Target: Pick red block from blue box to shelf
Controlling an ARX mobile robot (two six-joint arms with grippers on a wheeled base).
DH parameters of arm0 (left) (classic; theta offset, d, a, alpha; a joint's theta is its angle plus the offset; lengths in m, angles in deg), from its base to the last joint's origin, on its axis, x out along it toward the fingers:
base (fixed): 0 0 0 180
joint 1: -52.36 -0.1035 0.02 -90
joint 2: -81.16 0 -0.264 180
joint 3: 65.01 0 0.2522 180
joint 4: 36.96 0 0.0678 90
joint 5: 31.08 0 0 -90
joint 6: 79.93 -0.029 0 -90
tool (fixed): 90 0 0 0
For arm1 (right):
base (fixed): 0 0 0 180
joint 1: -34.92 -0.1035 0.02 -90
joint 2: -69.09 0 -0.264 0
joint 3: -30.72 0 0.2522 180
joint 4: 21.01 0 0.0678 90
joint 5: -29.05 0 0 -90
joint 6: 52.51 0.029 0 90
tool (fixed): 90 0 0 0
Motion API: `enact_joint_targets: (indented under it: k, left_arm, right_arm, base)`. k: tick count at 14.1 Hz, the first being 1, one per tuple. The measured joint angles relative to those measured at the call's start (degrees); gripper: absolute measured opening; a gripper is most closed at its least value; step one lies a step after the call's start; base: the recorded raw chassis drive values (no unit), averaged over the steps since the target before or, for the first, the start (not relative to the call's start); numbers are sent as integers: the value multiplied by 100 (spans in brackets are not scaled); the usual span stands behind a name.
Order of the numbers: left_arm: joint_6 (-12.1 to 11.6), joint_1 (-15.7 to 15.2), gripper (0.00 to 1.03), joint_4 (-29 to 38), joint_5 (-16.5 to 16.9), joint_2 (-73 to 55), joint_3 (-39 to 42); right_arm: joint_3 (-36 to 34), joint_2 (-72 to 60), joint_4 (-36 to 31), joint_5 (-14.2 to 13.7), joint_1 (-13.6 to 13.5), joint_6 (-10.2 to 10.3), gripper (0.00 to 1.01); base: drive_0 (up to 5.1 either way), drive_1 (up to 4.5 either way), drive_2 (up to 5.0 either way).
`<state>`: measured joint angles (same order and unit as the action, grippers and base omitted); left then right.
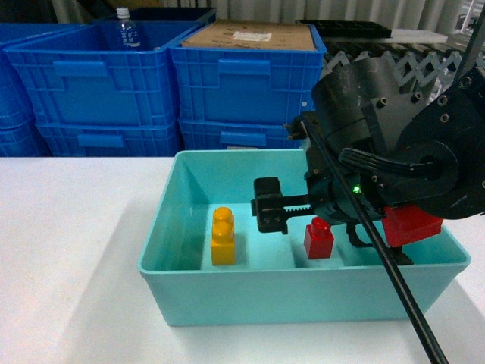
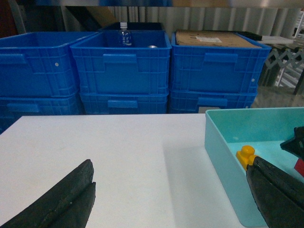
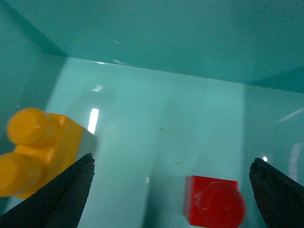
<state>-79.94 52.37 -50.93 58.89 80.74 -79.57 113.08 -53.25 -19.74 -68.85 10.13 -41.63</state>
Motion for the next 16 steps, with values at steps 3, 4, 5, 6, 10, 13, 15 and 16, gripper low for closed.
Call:
enact_joint_targets:
  k: [3,4,5,6,10,13,15,16]
  left_arm:
    - [0,0,98,0,0,0,0]
    - [0,0,98,-2,0,0,0]
    - [0,0,98,0,0,0,0]
    - [0,0,98,0,0,0,0]
    - [0,0,98,0,0,0,0]
    - [0,0,98,0,0,0,0]
    - [0,0,98,0,0,0,0]
    - [0,0,98,0,0,0,0]
  right_arm:
    - [-44,33,-57,-42,-17,0,98]
    - [-50,7,-61,-70,68,4,98]
    - [-50,-42,-66,-90,168,13,98]
    - [-48,-103,-61,-120,232,24,98]
    - [46,-181,-26,-111,278,26,98]
    - [114,-284,-35,-105,284,33,98]
    - [142,-417,-42,-96,352,63,98]
    - [144,-483,-46,-94,382,74,98]
  base:
    - [0,0,0]
    - [0,0,0]
    - [0,0,0]
    - [0,0,0]
    - [0,0,0]
    - [0,0,0]
    - [0,0,0]
    - [0,0,0]
